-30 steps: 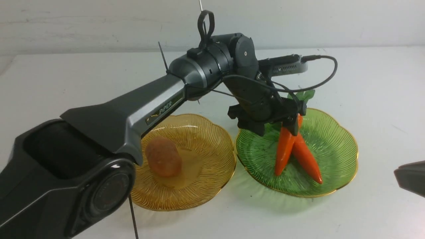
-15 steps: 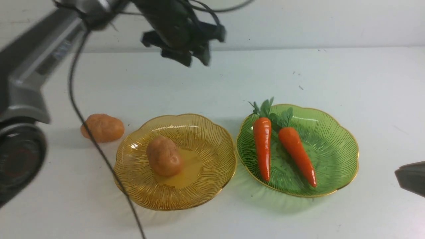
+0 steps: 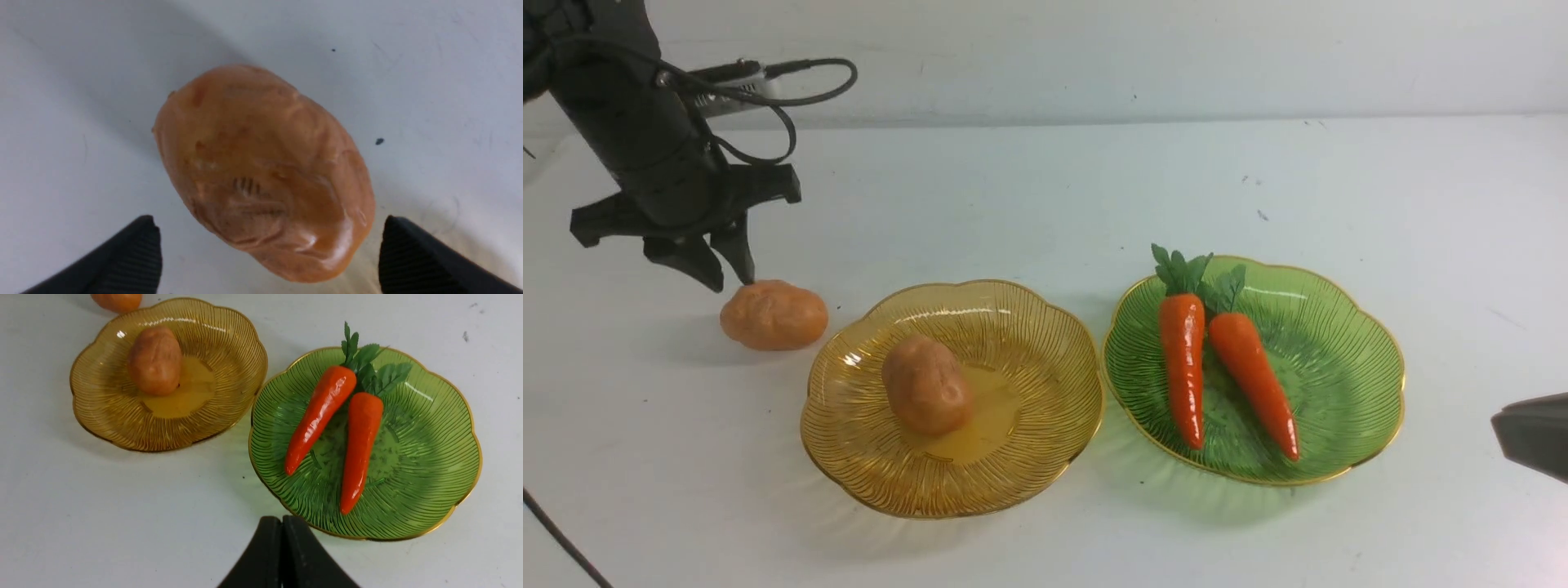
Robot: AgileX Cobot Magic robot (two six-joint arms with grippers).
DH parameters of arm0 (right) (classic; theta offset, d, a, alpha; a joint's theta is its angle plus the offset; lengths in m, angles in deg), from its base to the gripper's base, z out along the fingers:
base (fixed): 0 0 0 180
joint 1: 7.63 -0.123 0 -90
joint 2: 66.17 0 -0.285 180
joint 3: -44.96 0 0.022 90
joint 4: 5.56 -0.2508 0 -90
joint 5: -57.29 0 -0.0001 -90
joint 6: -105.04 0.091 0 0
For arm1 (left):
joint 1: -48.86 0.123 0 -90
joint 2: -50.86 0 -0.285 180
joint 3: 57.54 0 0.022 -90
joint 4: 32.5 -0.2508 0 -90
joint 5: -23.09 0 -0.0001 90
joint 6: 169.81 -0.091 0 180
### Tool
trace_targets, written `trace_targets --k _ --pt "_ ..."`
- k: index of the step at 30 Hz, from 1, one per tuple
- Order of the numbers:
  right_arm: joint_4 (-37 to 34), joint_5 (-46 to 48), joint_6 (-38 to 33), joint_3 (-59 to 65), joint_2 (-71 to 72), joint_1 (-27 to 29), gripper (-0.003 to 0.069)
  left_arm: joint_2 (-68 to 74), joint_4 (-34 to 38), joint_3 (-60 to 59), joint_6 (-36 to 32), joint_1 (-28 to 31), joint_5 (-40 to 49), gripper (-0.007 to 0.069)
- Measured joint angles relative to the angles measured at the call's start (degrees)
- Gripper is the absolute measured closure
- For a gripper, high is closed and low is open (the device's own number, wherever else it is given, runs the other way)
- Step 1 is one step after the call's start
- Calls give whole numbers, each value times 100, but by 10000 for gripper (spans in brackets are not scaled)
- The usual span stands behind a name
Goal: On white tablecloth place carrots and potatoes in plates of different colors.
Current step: 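Put the potatoes from the left side into the left plate with the left gripper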
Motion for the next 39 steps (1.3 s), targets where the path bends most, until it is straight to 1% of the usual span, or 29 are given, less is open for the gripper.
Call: trace_targets --k 5,8,9,11,12,13,15,16,18,19,21,24,29,34,38,39 --pt "0 -22 0 0 0 0 674 227 -8 0 840 0 -41 -59" --pt "0 -22 0 0 0 0 674 465 -8 0 1612 0 -84 -57" --pt "0 -22 0 0 0 0 674 551 -14 0 1777 0 -84 -54" --pt "0 -22 0 0 0 0 674 740 -70 0 1976 0 -84 -20" --pt "0 -22 0 0 0 0 674 785 -77 0 1982 7 -56 -1" --pt "0 -22 0 0 0 0 674 790 -87 6 1952 25 -62 33" --pt "0 -22 0 0 0 0 674 790 -126 6 1658 60 -104 137" --pt "0 -22 0 0 0 0 674 785 -126 18 1347 97 -106 233" --pt "0 -22 0 0 0 0 674 723 -156 127 748 179 -43 448" --pt "0 -22 0 0 0 0 674 650 -209 204 422 226 62 530" --pt "0 -16 0 0 0 0 674 479 -245 359 -2 311 300 595" --pt "0 -16 0 0 0 0 674 180 -264 516 -635 393 630 618" --pt "0 -16 0 0 0 0 674 -322 -393 581 -1389 410 984 618" --pt "0 38 0 0 0 0 674 -715 -531 666 -2081 410 1092 618" --pt "0 69 6 0 0 0 674 -813 -563 711 -2782 410 1080 615" --pt "0 66 6 0 0 0 674 -813 -563 712 -2848 410 1080 610"
